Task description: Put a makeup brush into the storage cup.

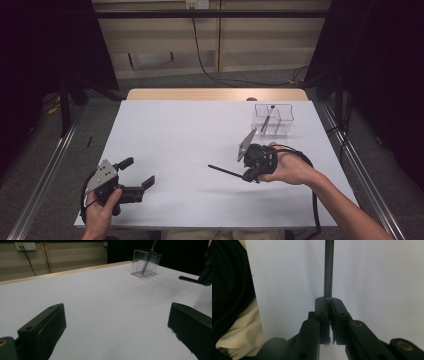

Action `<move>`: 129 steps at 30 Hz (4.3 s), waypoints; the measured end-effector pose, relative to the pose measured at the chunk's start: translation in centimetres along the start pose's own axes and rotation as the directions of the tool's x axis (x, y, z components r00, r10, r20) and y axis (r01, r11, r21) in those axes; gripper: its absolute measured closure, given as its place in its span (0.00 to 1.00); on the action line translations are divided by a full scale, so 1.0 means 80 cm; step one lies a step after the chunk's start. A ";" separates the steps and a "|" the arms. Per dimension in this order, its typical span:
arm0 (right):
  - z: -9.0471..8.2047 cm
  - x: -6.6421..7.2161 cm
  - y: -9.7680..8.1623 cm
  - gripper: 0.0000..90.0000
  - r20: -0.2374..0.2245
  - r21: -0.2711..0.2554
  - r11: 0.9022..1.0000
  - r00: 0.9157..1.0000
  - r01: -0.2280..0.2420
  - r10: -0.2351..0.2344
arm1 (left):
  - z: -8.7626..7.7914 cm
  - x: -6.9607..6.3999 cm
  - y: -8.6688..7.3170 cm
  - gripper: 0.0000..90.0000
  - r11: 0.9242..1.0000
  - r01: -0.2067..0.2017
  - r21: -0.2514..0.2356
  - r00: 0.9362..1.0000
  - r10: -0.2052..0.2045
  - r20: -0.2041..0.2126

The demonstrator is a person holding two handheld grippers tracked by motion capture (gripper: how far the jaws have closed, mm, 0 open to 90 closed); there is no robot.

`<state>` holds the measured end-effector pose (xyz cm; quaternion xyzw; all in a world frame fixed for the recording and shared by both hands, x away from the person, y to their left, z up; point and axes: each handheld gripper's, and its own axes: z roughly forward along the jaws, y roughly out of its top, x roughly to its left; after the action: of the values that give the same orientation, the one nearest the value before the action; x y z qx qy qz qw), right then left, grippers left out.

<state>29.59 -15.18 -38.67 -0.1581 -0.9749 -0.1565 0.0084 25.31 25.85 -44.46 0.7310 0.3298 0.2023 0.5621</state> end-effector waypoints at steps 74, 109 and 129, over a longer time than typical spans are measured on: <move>0.015 0.000 0.011 0.94 -0.046 0.038 0.999 0.999 0.029 -0.027 | 0.122 -0.099 0.101 0.02 0.969 -0.227 0.096 0.887 0.165 0.432; 0.020 0.000 0.017 0.94 -0.068 0.082 0.993 0.994 0.089 -0.084 | 0.166 -0.118 0.110 0.04 0.808 -0.463 0.365 0.779 0.174 0.602; 0.023 0.004 0.024 0.94 -0.091 0.107 0.987 0.989 0.122 -0.112 | 0.180 -0.125 0.099 0.13 0.697 -0.566 0.441 0.736 0.186 0.651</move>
<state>29.91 -12.81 -39.79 -0.0930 -0.9885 -0.1082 0.0494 29.88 7.68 -40.28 0.9509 0.0320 -0.0232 0.3068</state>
